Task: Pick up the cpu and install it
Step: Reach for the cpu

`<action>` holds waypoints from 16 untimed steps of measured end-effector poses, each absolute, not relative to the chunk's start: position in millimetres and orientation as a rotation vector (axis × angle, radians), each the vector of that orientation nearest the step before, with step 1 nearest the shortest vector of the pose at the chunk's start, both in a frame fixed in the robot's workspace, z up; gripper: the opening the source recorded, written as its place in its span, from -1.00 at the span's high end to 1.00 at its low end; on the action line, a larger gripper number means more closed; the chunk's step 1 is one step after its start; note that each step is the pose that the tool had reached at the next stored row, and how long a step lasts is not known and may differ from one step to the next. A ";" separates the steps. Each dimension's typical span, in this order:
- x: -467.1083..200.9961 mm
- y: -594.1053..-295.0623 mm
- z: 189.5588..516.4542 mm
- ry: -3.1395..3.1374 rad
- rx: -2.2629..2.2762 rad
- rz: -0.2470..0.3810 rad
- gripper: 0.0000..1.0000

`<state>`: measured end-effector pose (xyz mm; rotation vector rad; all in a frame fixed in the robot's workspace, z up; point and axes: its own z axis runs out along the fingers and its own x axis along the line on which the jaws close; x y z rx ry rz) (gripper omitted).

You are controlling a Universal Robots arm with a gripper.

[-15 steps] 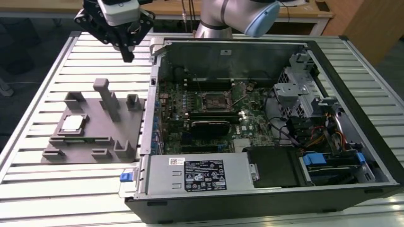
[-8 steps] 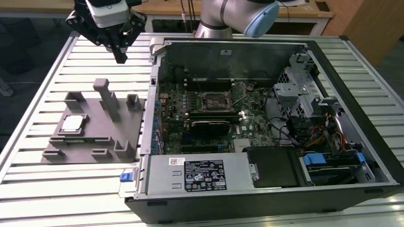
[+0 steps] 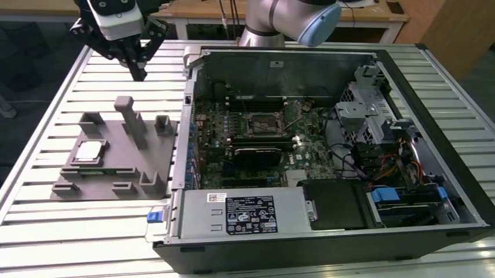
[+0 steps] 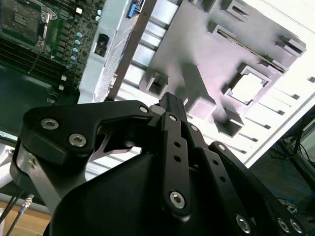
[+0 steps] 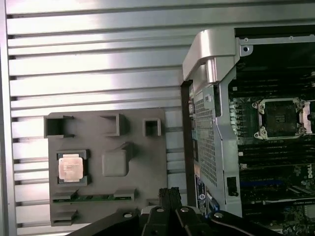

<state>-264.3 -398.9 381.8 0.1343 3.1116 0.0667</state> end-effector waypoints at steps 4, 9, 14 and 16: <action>-273.7 -398.9 377.7 3.112 0.135 0.066 0.79; -282.0 -399.0 372.0 3.112 0.134 0.066 0.79; -288.9 -398.9 366.8 3.112 0.135 0.066 0.79; -291.8 -398.9 364.7 3.111 0.135 0.066 0.79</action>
